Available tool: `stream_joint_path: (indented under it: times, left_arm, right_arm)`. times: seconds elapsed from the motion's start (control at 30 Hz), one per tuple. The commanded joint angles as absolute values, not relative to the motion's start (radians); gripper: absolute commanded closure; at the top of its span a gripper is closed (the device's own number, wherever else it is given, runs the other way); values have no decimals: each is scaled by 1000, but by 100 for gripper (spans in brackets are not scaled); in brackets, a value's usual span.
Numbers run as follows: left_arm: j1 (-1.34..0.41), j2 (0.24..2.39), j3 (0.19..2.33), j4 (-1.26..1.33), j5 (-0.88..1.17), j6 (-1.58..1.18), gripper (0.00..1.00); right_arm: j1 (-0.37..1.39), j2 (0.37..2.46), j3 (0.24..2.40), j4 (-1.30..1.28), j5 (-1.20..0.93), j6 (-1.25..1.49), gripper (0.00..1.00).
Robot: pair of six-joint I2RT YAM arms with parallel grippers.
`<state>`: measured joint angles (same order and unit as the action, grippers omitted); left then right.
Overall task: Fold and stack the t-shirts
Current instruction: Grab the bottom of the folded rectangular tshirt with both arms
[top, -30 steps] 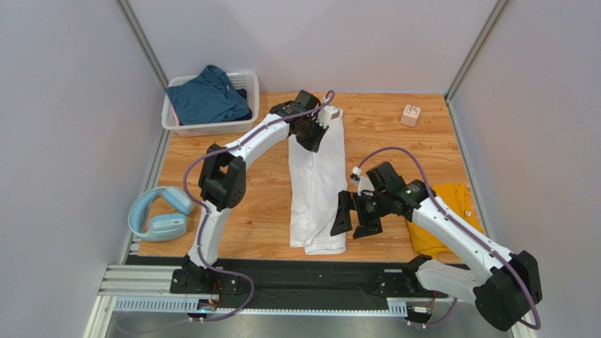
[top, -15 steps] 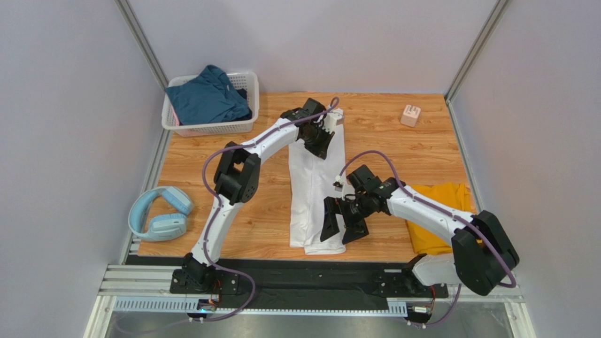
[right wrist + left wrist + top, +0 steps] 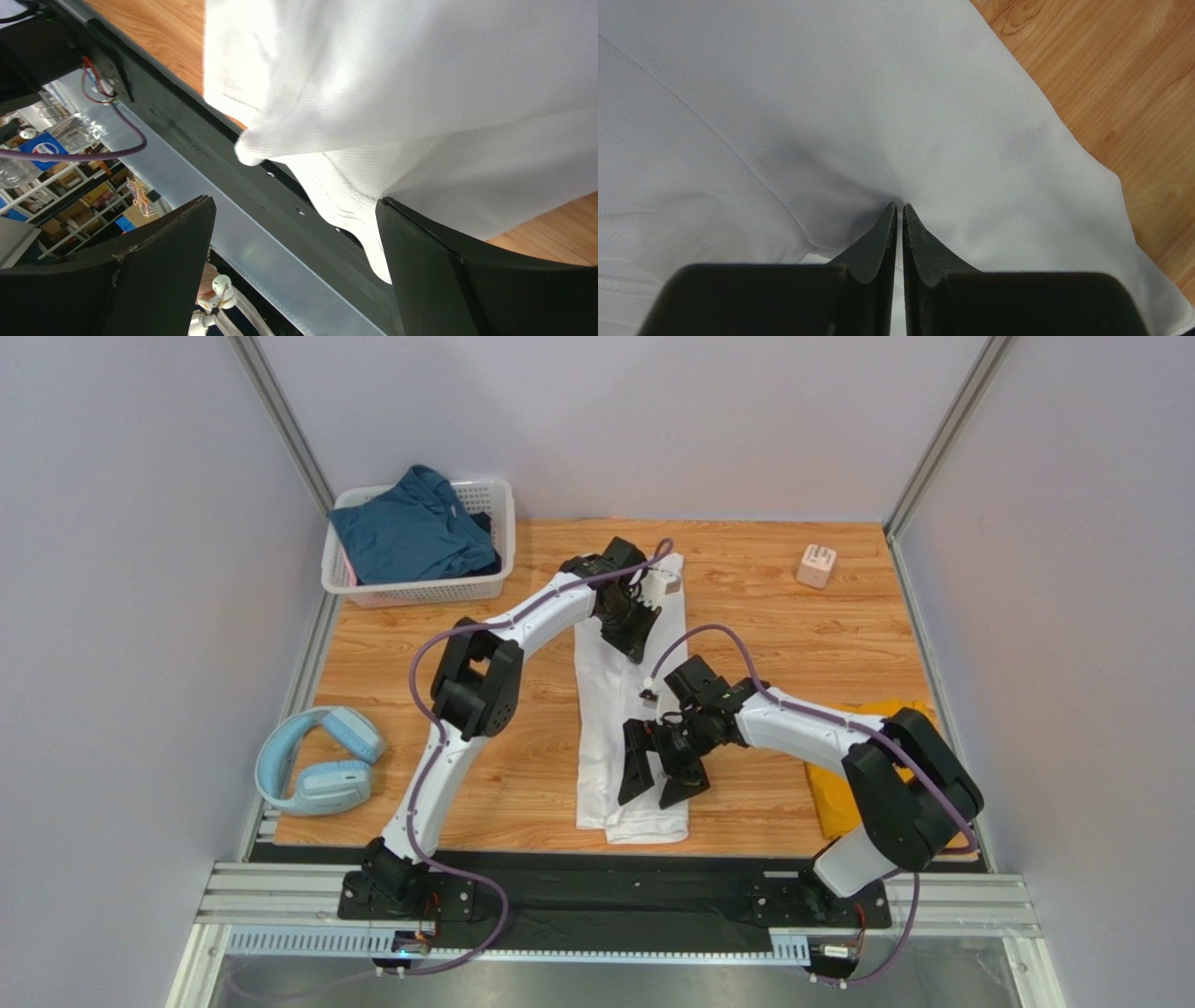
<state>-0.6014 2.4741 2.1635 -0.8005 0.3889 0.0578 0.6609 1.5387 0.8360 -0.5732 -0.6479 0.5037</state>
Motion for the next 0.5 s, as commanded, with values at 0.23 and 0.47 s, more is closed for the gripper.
stream_joint_path:
  times: [0.23,0.47]
  left_arm:
    - [-577,2456,2155,-841,425,77,88]
    - [-566,2451,2152,-848,437,74,88]
  right_arm:
    - [805,1465,1043,-954,-22,521,17]
    - [984,1554,1138,-1109,224,529,24]
